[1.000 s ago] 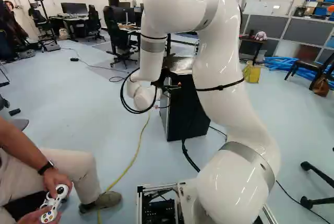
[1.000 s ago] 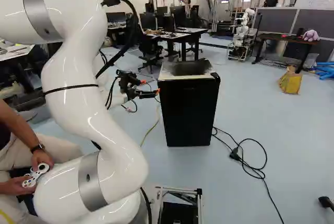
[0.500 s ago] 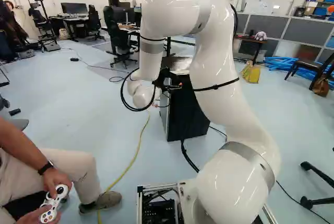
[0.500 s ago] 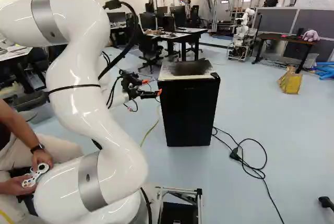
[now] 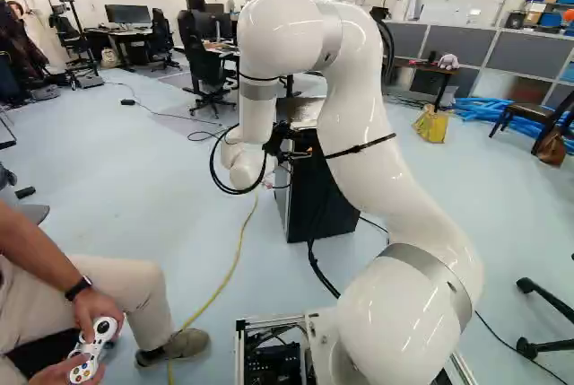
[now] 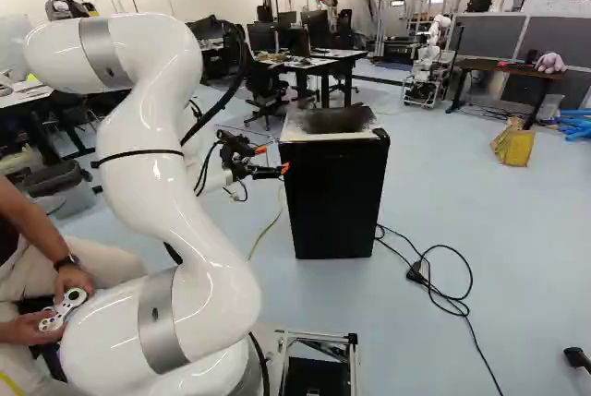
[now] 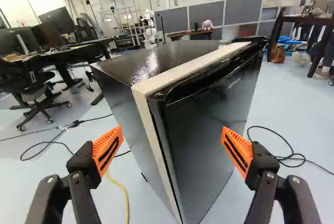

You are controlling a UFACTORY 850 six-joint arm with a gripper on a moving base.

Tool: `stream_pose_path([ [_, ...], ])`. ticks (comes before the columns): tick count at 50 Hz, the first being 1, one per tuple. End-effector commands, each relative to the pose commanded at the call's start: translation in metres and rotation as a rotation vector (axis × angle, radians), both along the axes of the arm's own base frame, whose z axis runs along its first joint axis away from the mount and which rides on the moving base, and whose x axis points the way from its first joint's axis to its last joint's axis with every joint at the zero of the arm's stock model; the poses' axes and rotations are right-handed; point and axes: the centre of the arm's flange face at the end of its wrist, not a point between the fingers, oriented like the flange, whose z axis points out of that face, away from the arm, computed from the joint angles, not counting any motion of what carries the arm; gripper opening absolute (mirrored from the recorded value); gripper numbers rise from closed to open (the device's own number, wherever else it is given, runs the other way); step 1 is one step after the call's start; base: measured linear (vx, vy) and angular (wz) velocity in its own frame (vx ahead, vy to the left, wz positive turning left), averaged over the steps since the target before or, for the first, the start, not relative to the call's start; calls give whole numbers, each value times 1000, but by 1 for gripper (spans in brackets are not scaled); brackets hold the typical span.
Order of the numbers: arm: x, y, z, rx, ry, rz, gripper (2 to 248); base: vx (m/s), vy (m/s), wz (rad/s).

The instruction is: Grab a drink from the fridge

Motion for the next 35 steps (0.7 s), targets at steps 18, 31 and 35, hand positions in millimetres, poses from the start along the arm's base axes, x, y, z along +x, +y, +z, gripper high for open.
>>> stream_pose_path([
  [18,3,-8,0,-11,-12,-19,247,0,0,0],
  [31,5,-14,1,-20,-23,-31,247,0,0,0],
  [35,6,-15,2,-22,-26,-34,247,0,0,0],
])
